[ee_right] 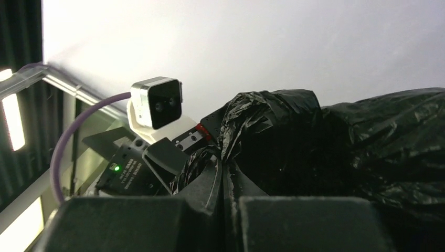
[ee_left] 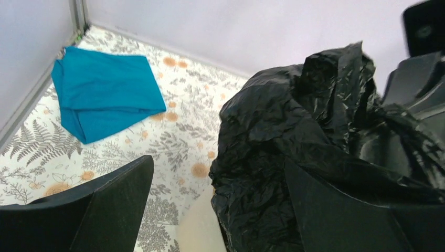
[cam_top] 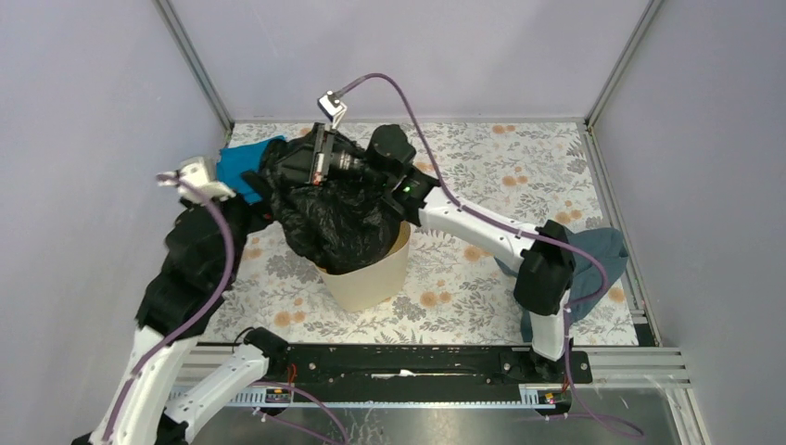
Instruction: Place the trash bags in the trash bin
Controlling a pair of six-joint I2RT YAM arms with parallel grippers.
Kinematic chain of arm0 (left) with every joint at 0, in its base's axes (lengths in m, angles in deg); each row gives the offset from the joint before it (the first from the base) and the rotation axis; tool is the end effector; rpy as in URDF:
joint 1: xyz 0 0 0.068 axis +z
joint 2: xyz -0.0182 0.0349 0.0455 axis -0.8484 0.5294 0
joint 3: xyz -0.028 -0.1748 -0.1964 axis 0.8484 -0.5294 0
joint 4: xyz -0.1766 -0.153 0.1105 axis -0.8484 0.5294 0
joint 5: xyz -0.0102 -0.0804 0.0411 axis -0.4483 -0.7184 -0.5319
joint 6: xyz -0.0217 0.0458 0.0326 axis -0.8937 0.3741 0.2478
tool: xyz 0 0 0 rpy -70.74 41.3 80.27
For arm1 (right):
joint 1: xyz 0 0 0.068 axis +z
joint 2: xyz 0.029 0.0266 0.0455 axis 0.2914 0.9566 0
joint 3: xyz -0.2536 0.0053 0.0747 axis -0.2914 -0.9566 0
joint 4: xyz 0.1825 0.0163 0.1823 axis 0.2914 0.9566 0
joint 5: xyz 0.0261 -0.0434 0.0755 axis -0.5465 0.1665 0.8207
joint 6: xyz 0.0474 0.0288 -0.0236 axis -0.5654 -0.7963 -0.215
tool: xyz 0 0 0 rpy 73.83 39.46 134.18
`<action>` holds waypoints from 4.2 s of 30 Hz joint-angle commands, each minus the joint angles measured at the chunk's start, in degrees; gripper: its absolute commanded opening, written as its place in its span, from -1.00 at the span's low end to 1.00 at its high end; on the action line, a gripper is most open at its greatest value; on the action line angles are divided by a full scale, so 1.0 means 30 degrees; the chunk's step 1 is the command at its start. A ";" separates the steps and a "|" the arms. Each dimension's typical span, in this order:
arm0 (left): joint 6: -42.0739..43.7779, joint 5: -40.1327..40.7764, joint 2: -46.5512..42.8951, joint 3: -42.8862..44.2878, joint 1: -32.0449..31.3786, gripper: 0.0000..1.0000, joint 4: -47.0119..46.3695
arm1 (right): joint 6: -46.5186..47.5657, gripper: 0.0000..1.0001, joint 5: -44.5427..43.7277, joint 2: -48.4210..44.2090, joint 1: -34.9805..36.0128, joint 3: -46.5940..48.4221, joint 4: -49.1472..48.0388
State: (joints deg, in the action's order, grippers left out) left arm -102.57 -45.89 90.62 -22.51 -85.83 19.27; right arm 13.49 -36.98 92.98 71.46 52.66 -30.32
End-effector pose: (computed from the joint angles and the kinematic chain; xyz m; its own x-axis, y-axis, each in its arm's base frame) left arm 0.1214 -0.0410 0.4204 -0.1495 -0.3675 -0.9179 -0.0531 0.9300 -0.3637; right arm 0.2465 0.3851 0.4297 -0.8147 0.2344 -0.5303 -0.5788 -0.2759 0.7673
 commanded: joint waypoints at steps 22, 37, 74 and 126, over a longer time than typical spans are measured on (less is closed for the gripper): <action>0.1758 -0.4049 0.1417 0.1526 -0.0052 0.98 -0.2509 | 0.9575 -1.00 -0.0848 -0.8267 -0.1813 -0.6600 0.6806; 0.3436 -0.5034 0.7311 0.8398 0.0860 0.97 -0.3862 | 0.9030 -1.00 0.3761 -0.9374 -0.1781 -0.6801 0.2540; 0.1747 -1.5810 0.9891 -0.0035 0.1946 -0.18 -0.3156 | 1.0789 -1.00 -0.1094 -0.9463 -0.0726 -0.8232 0.5399; -0.0857 -1.7601 0.2408 0.0773 0.2936 -0.13 0.0193 | 1.1408 -1.00 -0.5983 -0.9566 -0.0466 -0.6430 0.6003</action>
State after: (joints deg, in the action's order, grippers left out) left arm -99.88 -82.11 94.24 -13.49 -77.11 30.41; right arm 49.95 -58.09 63.47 69.67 29.47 -6.91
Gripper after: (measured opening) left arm 0.498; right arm 0.011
